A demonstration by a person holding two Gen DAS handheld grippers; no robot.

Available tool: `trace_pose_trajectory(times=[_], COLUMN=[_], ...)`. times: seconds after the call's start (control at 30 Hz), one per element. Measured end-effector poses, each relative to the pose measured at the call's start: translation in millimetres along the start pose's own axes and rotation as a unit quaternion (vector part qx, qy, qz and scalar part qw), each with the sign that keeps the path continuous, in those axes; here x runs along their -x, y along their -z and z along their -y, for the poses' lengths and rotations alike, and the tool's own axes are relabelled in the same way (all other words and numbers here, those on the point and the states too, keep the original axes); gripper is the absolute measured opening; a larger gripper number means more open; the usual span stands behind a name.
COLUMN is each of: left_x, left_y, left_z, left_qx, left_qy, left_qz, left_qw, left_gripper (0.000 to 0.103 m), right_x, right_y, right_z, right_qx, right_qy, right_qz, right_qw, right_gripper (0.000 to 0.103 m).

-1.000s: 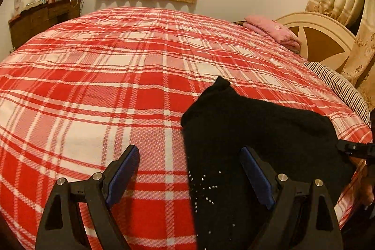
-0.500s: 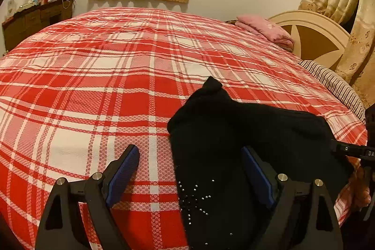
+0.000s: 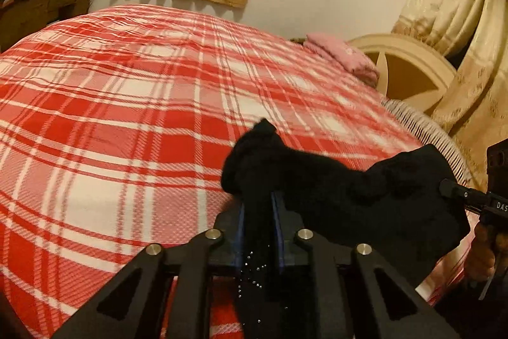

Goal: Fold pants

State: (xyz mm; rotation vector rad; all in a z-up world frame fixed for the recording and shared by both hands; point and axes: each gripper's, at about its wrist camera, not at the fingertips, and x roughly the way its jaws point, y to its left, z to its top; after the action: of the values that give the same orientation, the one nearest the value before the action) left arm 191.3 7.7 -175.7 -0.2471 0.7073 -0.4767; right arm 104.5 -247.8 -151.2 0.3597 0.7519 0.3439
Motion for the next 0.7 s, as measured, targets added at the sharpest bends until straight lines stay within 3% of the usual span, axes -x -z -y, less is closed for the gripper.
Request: trace_pose_trajectory(times=[0.23, 0.47, 0.7], left_x=[45.9, 94.9, 114.2], left_y=[-16.7, -32.7, -35.0], left_z=[-24.5, -78.7, -139.0], left_qx=[0.023, 0.036, 0.063], left_qy=[-0.008, -0.078, -0.149], left_qz=[0.053, 0.098, 0.102], left_qw=[0.9983, 0.9915, 0.9815], left_gripper=[0.011, 0.011, 0.011], right_x=[-17.1, -81.8, -163.0], right_y=[-36.5, -76.0, -91.8], right_z=[-50.7, -103.1, -141.7], right_qx=[0.064, 0.101, 0.101], right_qy=[-0.029, -0.080, -0.122], right_qz=[-0.007, -0.018, -0.039], right_qw=[0.997, 0.992, 0.987], right_gripper=[0.028, 0.028, 0.028])
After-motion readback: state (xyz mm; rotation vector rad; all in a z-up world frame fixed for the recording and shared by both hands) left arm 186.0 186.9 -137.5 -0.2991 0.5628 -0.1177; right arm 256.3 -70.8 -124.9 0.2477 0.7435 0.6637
